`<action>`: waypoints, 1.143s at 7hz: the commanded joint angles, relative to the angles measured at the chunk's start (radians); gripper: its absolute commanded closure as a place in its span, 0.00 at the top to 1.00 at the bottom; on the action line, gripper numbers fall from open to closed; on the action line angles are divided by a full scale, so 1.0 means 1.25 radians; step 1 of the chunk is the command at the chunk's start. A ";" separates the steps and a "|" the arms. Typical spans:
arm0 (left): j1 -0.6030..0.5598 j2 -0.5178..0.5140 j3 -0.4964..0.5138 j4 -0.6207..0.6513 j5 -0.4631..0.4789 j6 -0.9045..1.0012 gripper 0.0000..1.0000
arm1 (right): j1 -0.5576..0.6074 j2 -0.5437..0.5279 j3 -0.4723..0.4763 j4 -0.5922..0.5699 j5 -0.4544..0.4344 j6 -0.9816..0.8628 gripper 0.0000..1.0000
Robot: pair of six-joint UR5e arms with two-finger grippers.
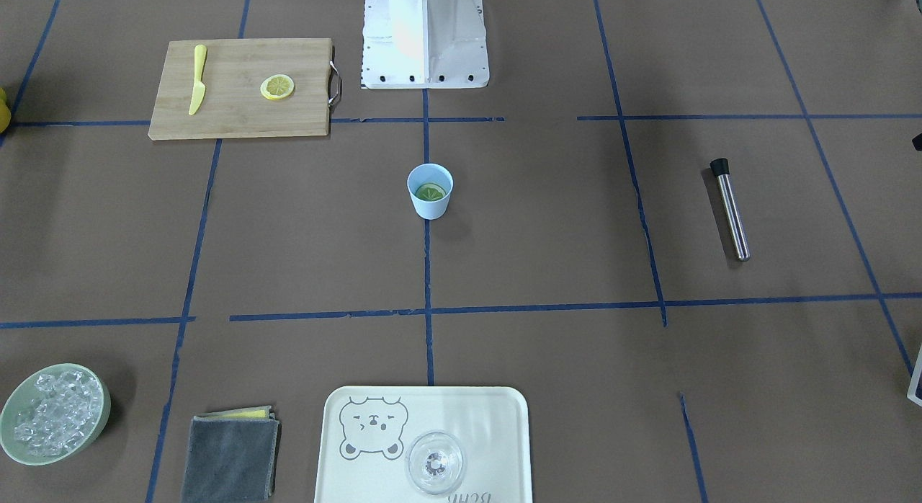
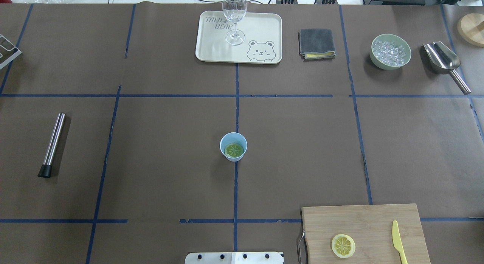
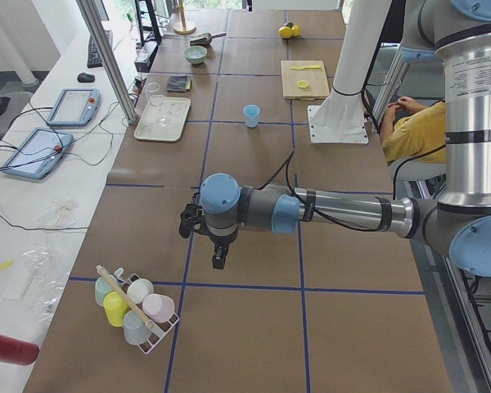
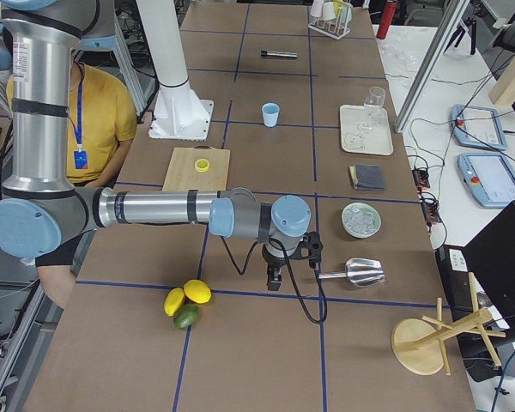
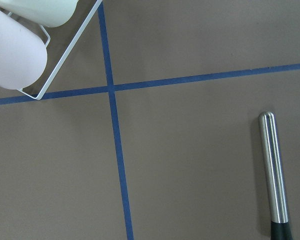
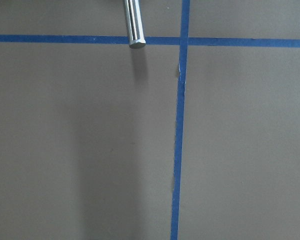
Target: Squeeze lemon into cup
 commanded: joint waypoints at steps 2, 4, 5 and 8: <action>-0.001 0.000 0.035 -0.001 0.054 0.003 1.00 | -0.001 -0.001 -0.003 0.000 -0.003 0.000 1.00; -0.001 -0.016 0.023 0.054 0.072 0.008 1.00 | -0.001 -0.002 -0.004 -0.001 -0.004 -0.001 1.00; -0.001 -0.015 0.015 0.073 0.072 0.045 1.00 | -0.001 -0.003 -0.005 -0.001 -0.004 -0.002 1.00; -0.002 0.010 0.014 0.114 0.068 0.106 1.00 | 0.000 -0.003 -0.014 0.000 -0.002 -0.002 1.00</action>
